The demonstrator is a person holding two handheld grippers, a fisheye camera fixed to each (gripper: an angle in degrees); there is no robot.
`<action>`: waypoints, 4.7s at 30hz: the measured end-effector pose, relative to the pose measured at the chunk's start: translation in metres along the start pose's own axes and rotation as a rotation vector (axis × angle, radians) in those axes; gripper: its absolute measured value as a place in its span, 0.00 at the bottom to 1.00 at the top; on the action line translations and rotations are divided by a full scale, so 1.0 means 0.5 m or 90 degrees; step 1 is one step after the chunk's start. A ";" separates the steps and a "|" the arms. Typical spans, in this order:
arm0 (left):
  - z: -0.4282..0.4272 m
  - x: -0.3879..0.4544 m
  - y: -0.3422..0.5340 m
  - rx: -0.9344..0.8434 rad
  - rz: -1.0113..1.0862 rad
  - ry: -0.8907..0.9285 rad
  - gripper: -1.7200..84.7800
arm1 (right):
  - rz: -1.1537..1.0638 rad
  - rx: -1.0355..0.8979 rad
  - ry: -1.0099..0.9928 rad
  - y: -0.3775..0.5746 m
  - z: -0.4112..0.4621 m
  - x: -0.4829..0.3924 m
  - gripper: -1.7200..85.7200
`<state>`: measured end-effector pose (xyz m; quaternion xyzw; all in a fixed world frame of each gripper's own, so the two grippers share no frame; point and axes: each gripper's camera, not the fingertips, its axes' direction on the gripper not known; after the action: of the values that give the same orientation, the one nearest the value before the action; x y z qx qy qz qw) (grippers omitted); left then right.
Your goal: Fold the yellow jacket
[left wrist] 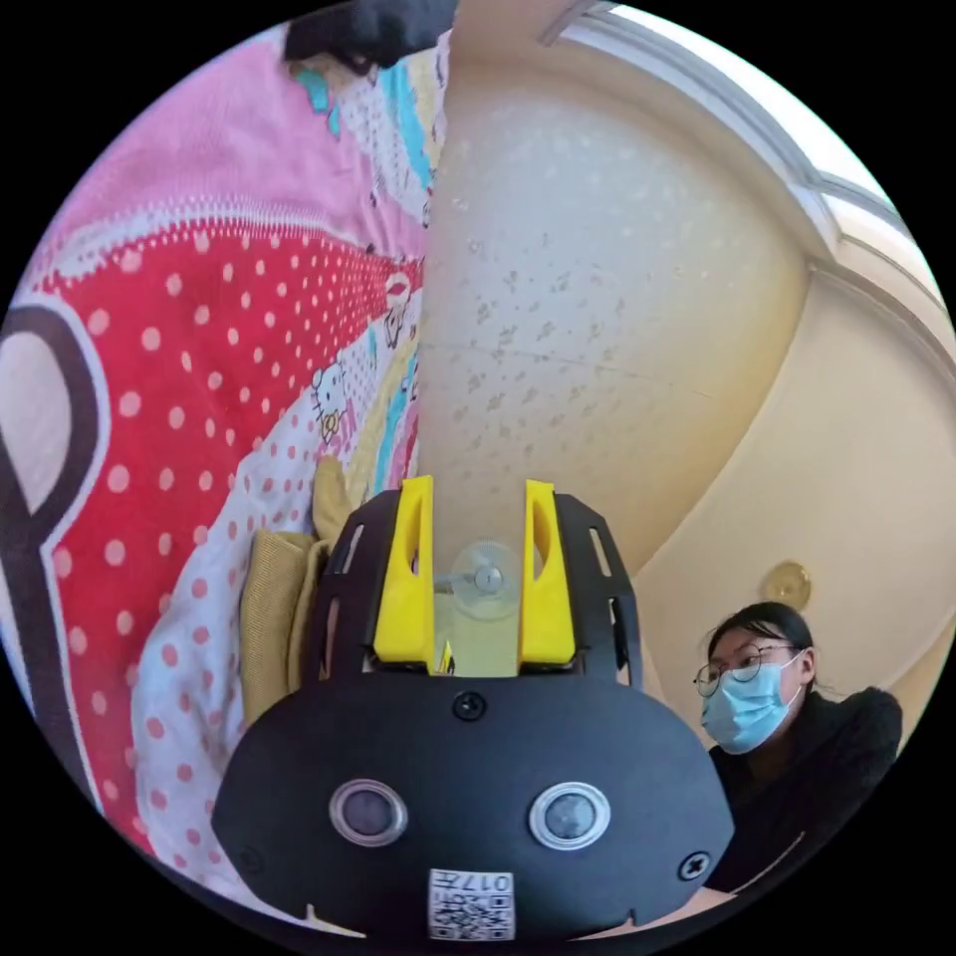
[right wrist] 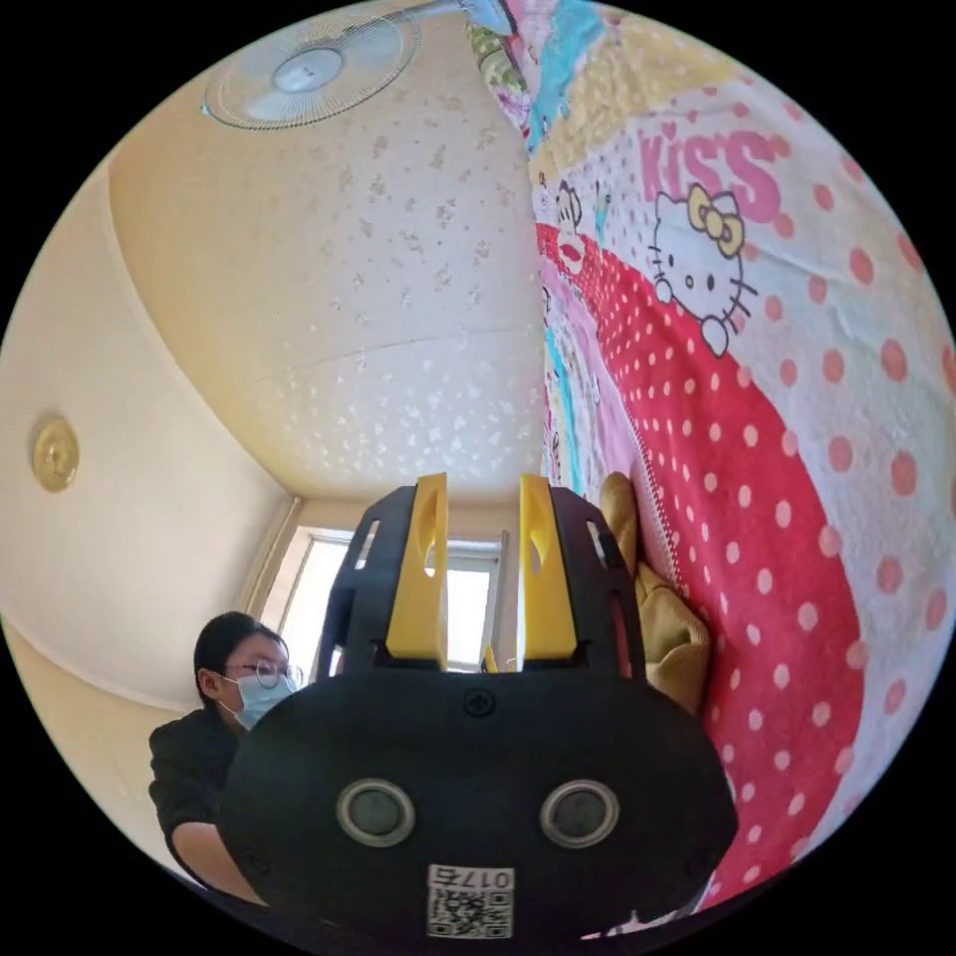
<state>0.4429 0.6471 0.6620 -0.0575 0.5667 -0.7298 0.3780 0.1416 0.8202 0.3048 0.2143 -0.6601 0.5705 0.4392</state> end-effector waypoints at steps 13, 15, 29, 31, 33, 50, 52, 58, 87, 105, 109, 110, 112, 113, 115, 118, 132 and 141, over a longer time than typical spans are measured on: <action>-0.024 0.073 0.252 -0.440 0.240 -0.393 0.17 | -0.240 -0.382 0.494 0.387 -0.011 0.037 0.14; -0.005 0.056 0.258 -0.421 0.229 -0.366 0.15 | -0.216 -0.354 0.437 0.392 -0.024 0.087 0.12; -0.055 -0.003 0.254 -0.371 0.042 -0.365 0.06 | -0.001 -0.338 0.414 0.375 -0.167 0.409 0.06; -0.076 0.004 0.255 -0.332 0.032 -0.327 0.08 | -0.020 -0.296 0.374 0.374 -0.187 0.415 0.07; -0.116 0.051 0.267 -0.239 0.090 -0.327 0.10 | -0.056 -0.242 0.384 0.373 -0.204 0.396 0.08; -0.129 -0.005 0.324 -0.122 0.041 -0.319 0.22 | -0.512 -0.646 0.678 0.536 0.516 0.746 0.04; -0.128 -0.005 0.324 -0.119 0.042 -0.304 0.23 | -0.524 -0.633 0.707 0.564 0.520 0.808 0.03; -0.113 -0.018 0.313 -0.145 -0.001 -0.299 0.21 | -0.493 -0.687 0.714 0.571 0.538 0.887 0.04; -0.131 0.026 0.353 -0.087 -0.010 -0.201 0.09 | -0.473 -0.965 1.252 0.918 1.099 1.117 0.24; 0.053 0.240 0.468 -0.208 0.151 -0.300 0.10 | -0.277 -0.701 0.587 0.430 0.682 0.623 0.11; 0.148 0.277 0.554 -0.251 0.225 -0.315 0.09 | -0.219 -0.554 0.385 0.277 0.406 0.542 0.11; 0.182 0.280 0.589 -0.270 0.243 -0.318 0.09 | -0.219 -0.524 0.361 0.246 0.331 0.529 0.11; 0.236 0.271 0.645 -0.307 0.256 -0.321 0.09 | -0.216 -0.475 0.347 0.209 0.227 0.521 0.11; 0.268 0.259 0.682 -0.328 0.263 -0.327 0.09 | -0.219 -0.450 0.339 0.190 0.164 0.524 0.11; 0.312 0.233 0.738 -0.350 0.278 -0.348 0.09 | -0.203 -0.426 0.344 0.162 0.077 0.557 0.11; 0.370 0.171 0.821 -0.413 0.283 -0.385 0.08 | -0.115 -0.361 0.364 0.136 -0.054 0.651 0.11; 0.296 0.183 0.892 -0.505 0.576 -0.530 0.15 | -0.221 -0.277 0.310 0.311 -0.181 0.336 0.16; 0.363 0.129 0.918 -0.623 0.664 -0.569 0.09 | -0.242 -0.331 0.496 0.437 -0.122 0.285 0.09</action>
<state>0.7135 0.4320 0.3038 -0.2294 0.5702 -0.0425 0.7877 -0.0835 0.9649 0.2967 -0.0142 -0.5168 0.3347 0.7879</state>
